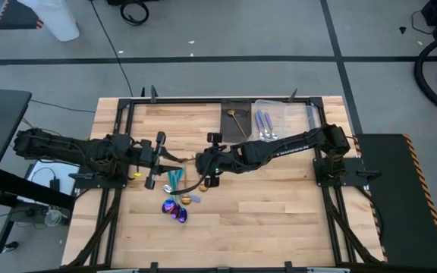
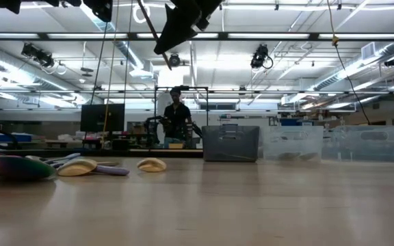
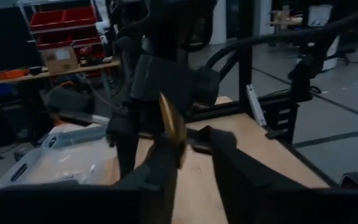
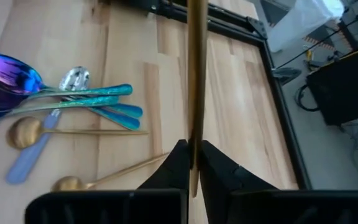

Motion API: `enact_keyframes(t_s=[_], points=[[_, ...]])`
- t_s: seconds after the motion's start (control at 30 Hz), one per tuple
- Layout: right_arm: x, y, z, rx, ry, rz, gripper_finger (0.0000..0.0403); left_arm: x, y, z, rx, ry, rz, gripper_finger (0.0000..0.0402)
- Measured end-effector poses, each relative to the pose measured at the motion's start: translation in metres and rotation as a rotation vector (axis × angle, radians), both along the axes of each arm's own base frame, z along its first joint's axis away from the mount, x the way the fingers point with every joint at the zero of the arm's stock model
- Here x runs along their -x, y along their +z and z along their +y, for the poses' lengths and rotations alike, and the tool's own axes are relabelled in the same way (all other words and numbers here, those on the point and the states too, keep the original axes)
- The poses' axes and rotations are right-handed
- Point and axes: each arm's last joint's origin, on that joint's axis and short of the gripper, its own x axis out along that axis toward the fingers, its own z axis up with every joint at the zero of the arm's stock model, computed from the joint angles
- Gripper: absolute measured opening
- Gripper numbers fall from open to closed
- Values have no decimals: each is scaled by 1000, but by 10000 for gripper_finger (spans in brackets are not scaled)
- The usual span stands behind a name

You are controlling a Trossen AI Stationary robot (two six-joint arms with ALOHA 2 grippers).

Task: Sort silverware by color (type)

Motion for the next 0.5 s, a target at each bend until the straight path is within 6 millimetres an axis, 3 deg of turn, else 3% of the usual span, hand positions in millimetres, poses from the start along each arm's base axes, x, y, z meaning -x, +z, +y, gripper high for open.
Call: enact_keyframes(t_s=[0.2,0.5], points=[[1,1,1,-21,-17,-13,23,1,-9,2,-47,77,83,160],[3,8,0,-69,-55,-54,29,3,-22,7,-80,234,217,166]])
